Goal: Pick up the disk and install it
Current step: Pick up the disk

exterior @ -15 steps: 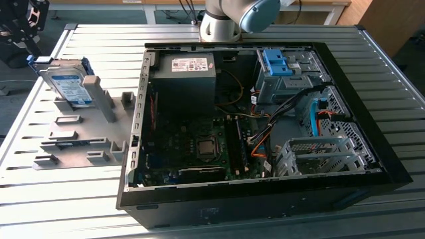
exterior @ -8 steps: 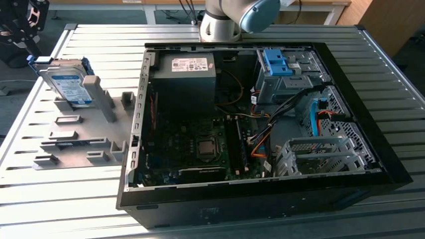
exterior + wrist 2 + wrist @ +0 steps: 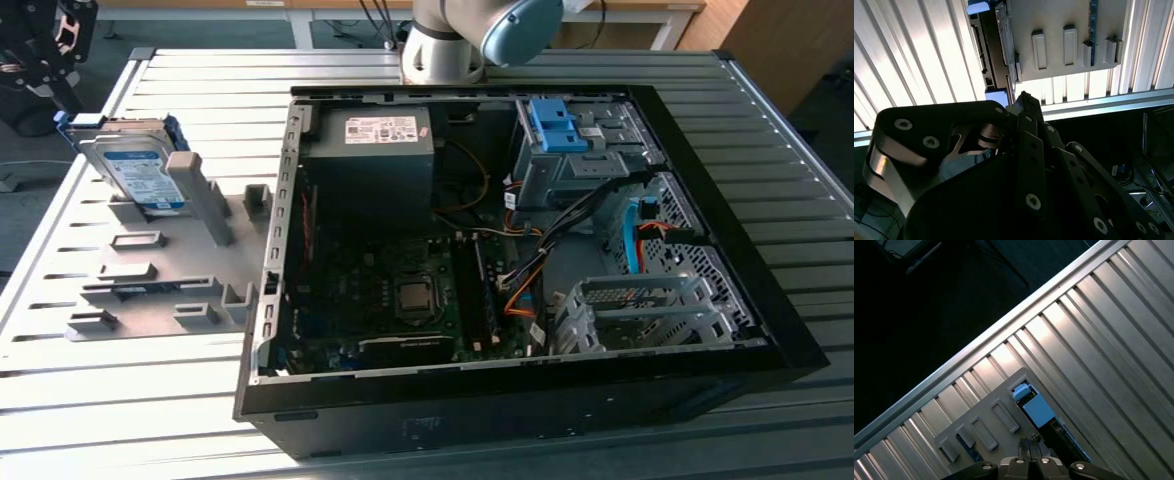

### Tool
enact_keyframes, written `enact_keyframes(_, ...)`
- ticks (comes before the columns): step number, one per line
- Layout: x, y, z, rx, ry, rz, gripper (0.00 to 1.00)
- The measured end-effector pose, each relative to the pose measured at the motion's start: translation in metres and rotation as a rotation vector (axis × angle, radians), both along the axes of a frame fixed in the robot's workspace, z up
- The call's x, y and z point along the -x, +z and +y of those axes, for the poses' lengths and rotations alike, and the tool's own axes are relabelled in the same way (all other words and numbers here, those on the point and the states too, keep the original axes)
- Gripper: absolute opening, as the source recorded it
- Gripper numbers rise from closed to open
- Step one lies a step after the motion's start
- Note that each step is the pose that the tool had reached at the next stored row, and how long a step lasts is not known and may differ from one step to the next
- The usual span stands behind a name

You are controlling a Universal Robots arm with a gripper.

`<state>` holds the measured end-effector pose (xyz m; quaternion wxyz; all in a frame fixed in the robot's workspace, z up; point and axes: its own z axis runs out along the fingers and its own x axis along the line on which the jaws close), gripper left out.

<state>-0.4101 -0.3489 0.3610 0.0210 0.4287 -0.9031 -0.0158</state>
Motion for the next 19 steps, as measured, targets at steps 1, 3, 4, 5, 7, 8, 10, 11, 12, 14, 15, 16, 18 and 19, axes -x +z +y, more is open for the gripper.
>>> enact_keyframes(1,0.0000,0.0000,0.0000,0.0000,0.015,0.0001,0.11)
enact_keyframes(3,0.0000,-0.0002,-0.0001,0.0000,0.049,0.0000,0.11)
enact_keyframes(4,0.0000,-0.0004,-0.0001,-0.0001,0.067,-0.0002,0.11)
enact_keyframes(5,0.0000,-0.0006,-0.0001,-0.0001,0.085,-0.0001,0.11)
enact_keyframes(7,0.0001,-0.0012,-0.0001,0.0000,0.109,-0.0020,0.11)
enact_keyframes(8,0.0000,-0.0018,-0.0001,0.0000,0.117,-0.0032,0.11)
enact_keyframes(10,0.0000,-0.0024,0.0000,0.0002,0.141,-0.0044,0.11)
enact_keyframes(11,0.0000,-0.0027,-0.0001,0.0002,0.158,-0.0047,0.11)
enact_keyframes(12,0.0000,-0.0029,0.0000,0.0001,0.172,-0.0048,0.11)
enact_keyframes(14,0.0016,-0.0035,0.0007,-0.0005,0.175,-0.0100,0.11)
enact_keyframes(15,0.0026,-0.0036,0.0010,-0.0012,0.173,-0.0124,0.11)
enact_keyframes(16,0.0031,-0.0036,0.0014,-0.0014,0.171,-0.0132,0.11)
enact_keyframes(18,0.0031,-0.0037,0.0019,-0.0017,0.169,-0.0137,0.11)
enact_keyframes(19,0.0032,-0.0037,0.0020,-0.0018,0.169,-0.0136,0.11)
